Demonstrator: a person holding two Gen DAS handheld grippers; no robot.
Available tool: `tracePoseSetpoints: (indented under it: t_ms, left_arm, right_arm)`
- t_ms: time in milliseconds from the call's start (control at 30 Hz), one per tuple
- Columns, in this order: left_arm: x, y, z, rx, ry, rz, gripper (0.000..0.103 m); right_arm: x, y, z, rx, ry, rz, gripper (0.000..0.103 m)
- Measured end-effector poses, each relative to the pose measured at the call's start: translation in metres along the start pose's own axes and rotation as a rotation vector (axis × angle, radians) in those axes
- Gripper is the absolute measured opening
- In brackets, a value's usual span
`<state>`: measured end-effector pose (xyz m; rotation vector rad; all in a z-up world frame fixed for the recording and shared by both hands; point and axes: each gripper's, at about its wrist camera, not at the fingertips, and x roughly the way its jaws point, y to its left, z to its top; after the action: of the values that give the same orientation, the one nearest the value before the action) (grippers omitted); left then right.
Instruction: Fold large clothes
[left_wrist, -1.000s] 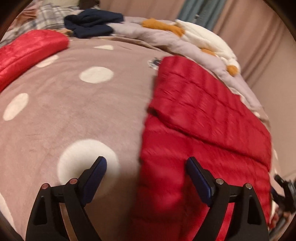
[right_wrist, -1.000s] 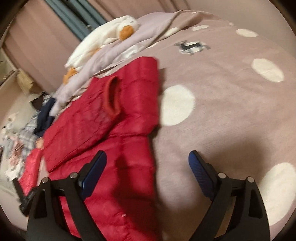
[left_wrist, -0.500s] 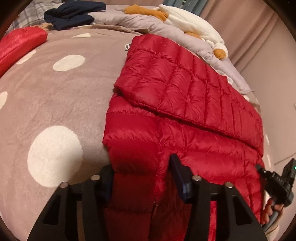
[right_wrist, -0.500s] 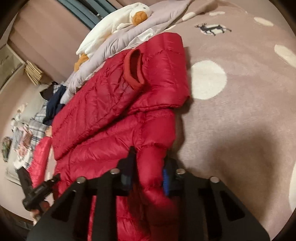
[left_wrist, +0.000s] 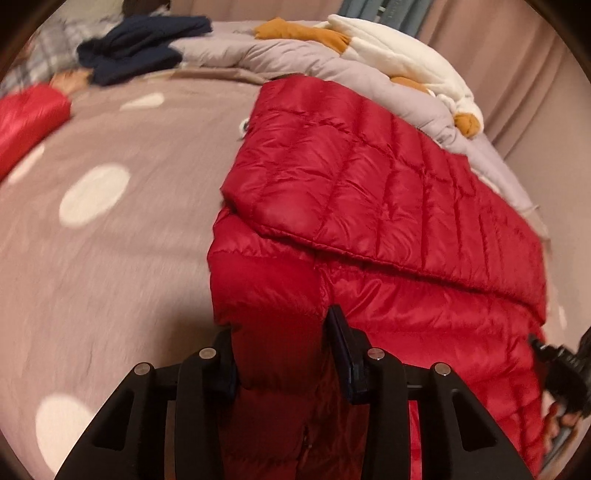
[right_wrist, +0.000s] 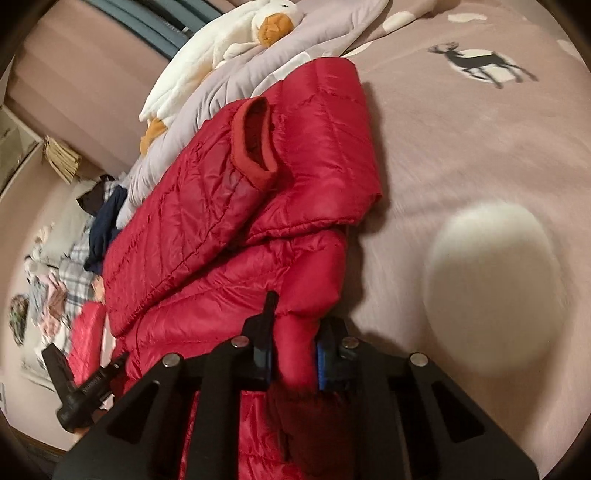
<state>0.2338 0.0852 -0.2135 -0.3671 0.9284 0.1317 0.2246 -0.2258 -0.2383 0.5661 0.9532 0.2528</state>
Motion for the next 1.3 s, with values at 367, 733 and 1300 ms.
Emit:
tracePoseSetpoints:
  t_ms: [367, 733, 1300]
  left_arm:
    - [-0.02, 0.019, -0.014, -0.082, -0.025, 0.016, 0.041]
    - [-0.089, 0.083, -0.077, -0.256, -0.083, -0.02, 0.047]
    - [-0.124, 0.079, -0.155, -0.316, -0.097, -0.211, 0.06]
  right_arm:
    - [-0.028, -0.025, -0.01, 0.12, -0.044, 0.095, 0.028]
    - [-0.115, -0.041, -0.071, 0.043, -0.164, -0.071, 0.065]
    - [-0.142, -0.018, -0.183, 0.045, -0.19, 0.038, 0.069]
